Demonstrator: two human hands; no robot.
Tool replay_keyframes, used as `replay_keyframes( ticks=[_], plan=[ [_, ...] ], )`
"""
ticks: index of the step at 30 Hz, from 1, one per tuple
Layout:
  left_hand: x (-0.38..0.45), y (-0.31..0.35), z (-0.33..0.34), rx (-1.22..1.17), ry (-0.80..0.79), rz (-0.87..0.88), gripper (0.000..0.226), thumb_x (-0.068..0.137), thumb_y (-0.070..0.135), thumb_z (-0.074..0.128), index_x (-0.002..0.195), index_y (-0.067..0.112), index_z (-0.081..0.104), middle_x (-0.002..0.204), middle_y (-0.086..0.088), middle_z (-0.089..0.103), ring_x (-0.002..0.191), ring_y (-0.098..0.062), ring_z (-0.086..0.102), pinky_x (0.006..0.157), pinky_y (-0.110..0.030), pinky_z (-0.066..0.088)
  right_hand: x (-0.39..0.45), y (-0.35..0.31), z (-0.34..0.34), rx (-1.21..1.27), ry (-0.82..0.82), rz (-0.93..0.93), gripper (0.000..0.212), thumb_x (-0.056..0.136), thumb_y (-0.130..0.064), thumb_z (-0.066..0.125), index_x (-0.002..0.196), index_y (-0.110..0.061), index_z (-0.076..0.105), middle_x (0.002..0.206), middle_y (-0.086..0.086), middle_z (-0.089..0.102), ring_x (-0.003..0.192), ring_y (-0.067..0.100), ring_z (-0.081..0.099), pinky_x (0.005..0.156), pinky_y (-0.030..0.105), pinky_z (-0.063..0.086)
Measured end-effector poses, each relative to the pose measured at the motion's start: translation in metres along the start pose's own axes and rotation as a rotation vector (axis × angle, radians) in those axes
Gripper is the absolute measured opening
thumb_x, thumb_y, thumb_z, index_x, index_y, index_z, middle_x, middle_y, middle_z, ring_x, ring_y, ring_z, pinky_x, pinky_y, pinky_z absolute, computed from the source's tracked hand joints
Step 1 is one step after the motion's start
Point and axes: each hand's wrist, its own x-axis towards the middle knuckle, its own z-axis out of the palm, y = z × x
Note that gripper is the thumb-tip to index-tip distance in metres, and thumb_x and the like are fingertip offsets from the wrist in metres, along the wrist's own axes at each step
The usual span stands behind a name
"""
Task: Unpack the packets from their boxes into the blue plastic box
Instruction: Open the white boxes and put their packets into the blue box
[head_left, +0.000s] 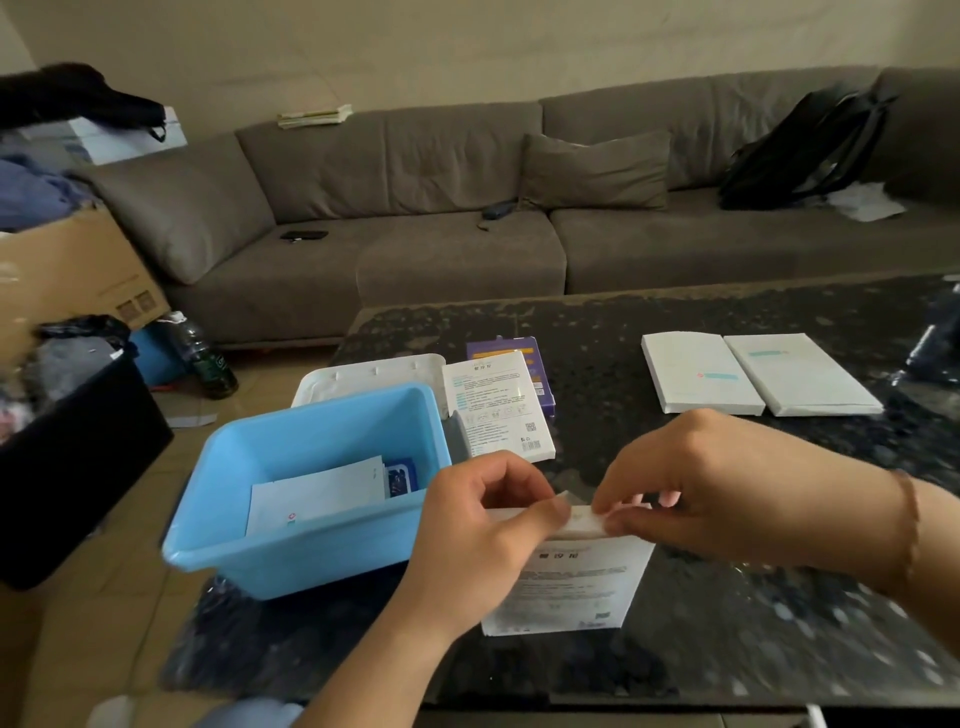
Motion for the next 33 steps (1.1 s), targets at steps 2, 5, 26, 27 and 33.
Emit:
replay_keyframes(
  ticks=[2,5,26,27,33],
  plan=[
    [0.000,0.002,0.001,-0.039,0.018,-0.065,0.009,0.080,0.025,0.078,0.077,0.025,0.069,0.074,0.007,0.071,0.077,-0.010,0.067,0.068,-0.016,0.046,0.002,-0.002,-0.002,-0.179,-0.028,-0.078,0.017,0.087,-0.040,0.058,0.091,-0.032,0.073,0.082,-0.016,0.071,0.067,0.004,0.062,0.055,0.022,0.050],
    [0.000,0.008,0.002,-0.147,0.022,-0.199,0.017,0.083,0.012,0.075,0.094,0.024,0.068,0.078,0.002,0.075,0.083,-0.013,0.070,0.076,-0.022,0.045,0.005,-0.005,-0.002,-0.370,-0.066,-0.146,0.022,0.085,-0.041,0.052,0.082,-0.031,0.071,0.074,-0.012,0.069,0.059,0.014,0.062,0.048,0.024,0.048],
    [-0.017,-0.020,-0.012,-0.081,0.001,0.292,0.021,0.084,0.031,0.064,0.104,0.026,0.066,0.093,0.006,0.068,0.091,-0.020,0.064,0.076,-0.023,0.051,-0.005,-0.007,0.013,-0.391,0.140,-0.358,0.033,0.078,-0.007,0.062,0.109,-0.011,0.054,0.058,-0.003,0.049,0.042,0.020,0.043,0.034,0.035,0.038],
    [-0.016,-0.020,-0.013,-0.061,-0.009,0.299,0.021,0.084,0.029,0.065,0.105,0.026,0.066,0.093,0.008,0.068,0.091,-0.020,0.064,0.075,-0.022,0.051,-0.006,-0.008,0.012,-0.379,0.138,-0.361,0.035,0.078,-0.007,0.062,0.110,-0.012,0.050,0.059,-0.004,0.047,0.042,0.020,0.042,0.034,0.035,0.038],
    [-0.011,-0.018,-0.024,0.052,-0.077,0.316,0.023,0.086,0.032,0.069,0.109,0.029,0.063,0.093,0.015,0.069,0.094,-0.013,0.066,0.075,-0.014,0.051,-0.011,-0.007,0.013,-0.371,0.103,-0.369,0.025,0.087,-0.008,0.052,0.110,-0.014,0.046,0.066,-0.002,0.046,0.050,0.020,0.041,0.040,0.035,0.041]
  ],
)
